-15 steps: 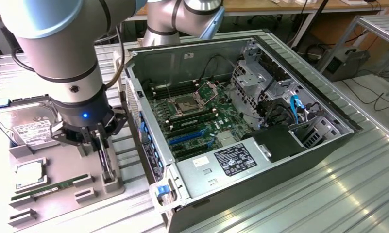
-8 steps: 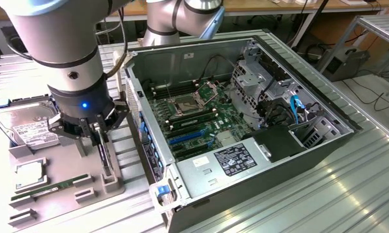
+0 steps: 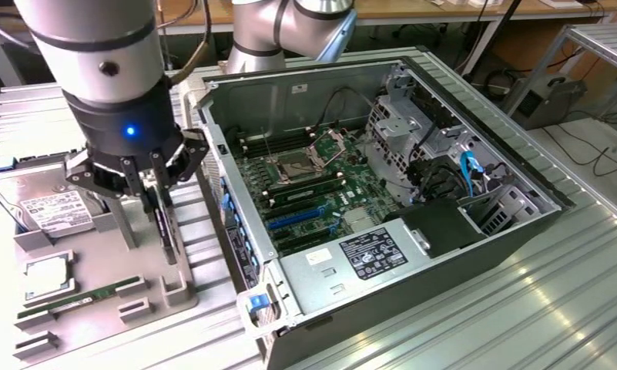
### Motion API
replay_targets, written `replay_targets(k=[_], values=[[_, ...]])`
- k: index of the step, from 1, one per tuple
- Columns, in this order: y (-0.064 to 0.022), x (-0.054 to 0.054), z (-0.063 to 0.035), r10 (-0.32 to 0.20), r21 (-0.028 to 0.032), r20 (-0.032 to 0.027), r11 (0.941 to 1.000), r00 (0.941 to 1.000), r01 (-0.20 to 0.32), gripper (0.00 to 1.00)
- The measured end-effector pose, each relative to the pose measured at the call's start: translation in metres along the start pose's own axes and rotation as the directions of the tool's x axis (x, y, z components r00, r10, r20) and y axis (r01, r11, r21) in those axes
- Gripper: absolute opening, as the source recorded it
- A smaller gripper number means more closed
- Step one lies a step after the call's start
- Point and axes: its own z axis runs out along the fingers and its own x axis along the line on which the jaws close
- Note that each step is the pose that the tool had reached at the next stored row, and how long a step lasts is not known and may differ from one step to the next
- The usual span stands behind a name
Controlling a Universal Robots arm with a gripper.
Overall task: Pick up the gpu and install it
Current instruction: 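Pick up the gpu and move the gpu toward the slot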
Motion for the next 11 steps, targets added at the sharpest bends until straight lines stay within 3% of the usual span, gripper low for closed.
replay_targets(k=[3,11], values=[[-0.0021,-0.004,-0.0253,0.0,-0.0003,-0.0024,1.0,1.0,0.0,0.26],[-0.005,-0.015,-0.0626,0.0,-0.0007,-0.0114,1.0,0.9999,0.0,0.26]])
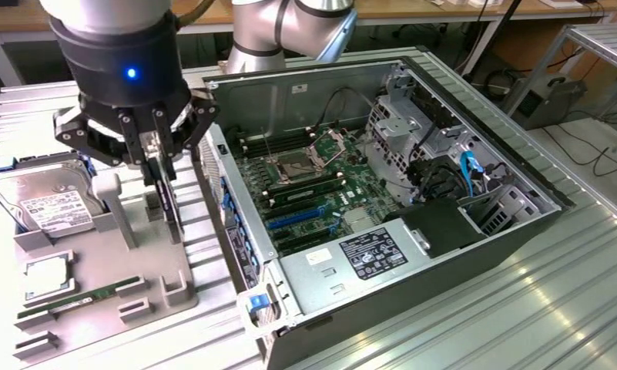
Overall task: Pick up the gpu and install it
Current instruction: 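Pick up the gpu and move the gpu toward the slot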
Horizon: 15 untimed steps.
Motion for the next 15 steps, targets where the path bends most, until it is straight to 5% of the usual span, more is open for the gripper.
replay_targets(k=[10,15], values=[[-0.0059,-0.022,-0.0522,-0.002,-0.0014,-0.0143,1.0,0.9999,0.002,0.26],[-0.0071,-0.038,-0.0774,-0.003,-0.0031,-0.0259,1.0,0.9997,0.003,0.26]])
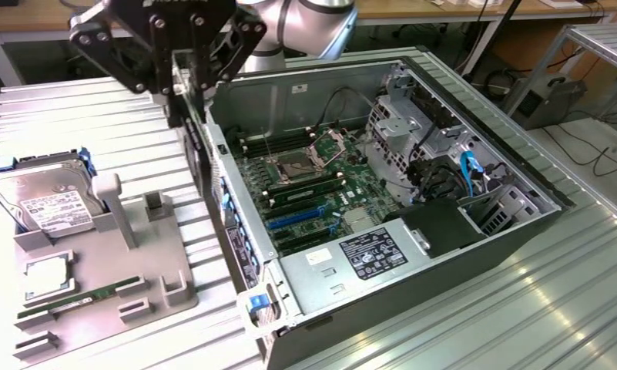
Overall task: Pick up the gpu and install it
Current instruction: 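Pick up the gpu and move the gpu toward the slot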
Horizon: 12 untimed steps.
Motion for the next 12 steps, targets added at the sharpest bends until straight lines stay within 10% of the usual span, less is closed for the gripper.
replay_targets(k=[4,12], values=[[-0.0006,-0.024,-0.0092,0.0,-0.0029,-0.0096,1.0,1.0,0.0,0.26],[-0.002,-0.061,-0.0099,0.0,-0.0086,-0.0102,1.0,0.9999,0.0,0.26]])
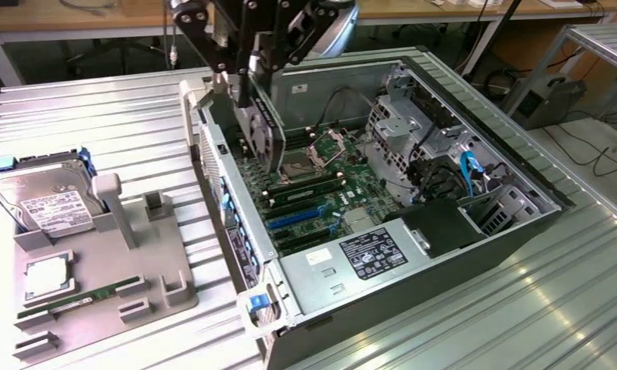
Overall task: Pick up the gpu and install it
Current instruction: 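Pick up the gpu and move the gpu toward the slot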
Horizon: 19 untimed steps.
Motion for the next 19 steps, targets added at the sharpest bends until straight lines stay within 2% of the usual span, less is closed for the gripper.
replay_targets(k=[2,4,10,13,15,19], values=[[-0.0007,-0.017,-0.0001,0.0,-0.0005,-0.0001,1.0,1.0,0.0,0.26],[-0.0011,-0.029,0.0007,0.0,-0.0006,-0.0003,1.0,1.0,0.0,0.26],[-0.0022,-0.059,0.007,0.0,-0.0003,-0.0009,1.0,1.0,0.0,0.26],[-0.002,-0.075,0.0125,0.0,0.0025,-0.0011,1.0,1.0,0.0,0.26],[-0.0012,-0.091,0.0184,0.0,0.0066,-0.0012,1.0,1.0,0.0,0.26],[0.0,-0.112,0.0259,0.0,0.0112,-0.0014,0.9999,1.0,0.0,0.26]])
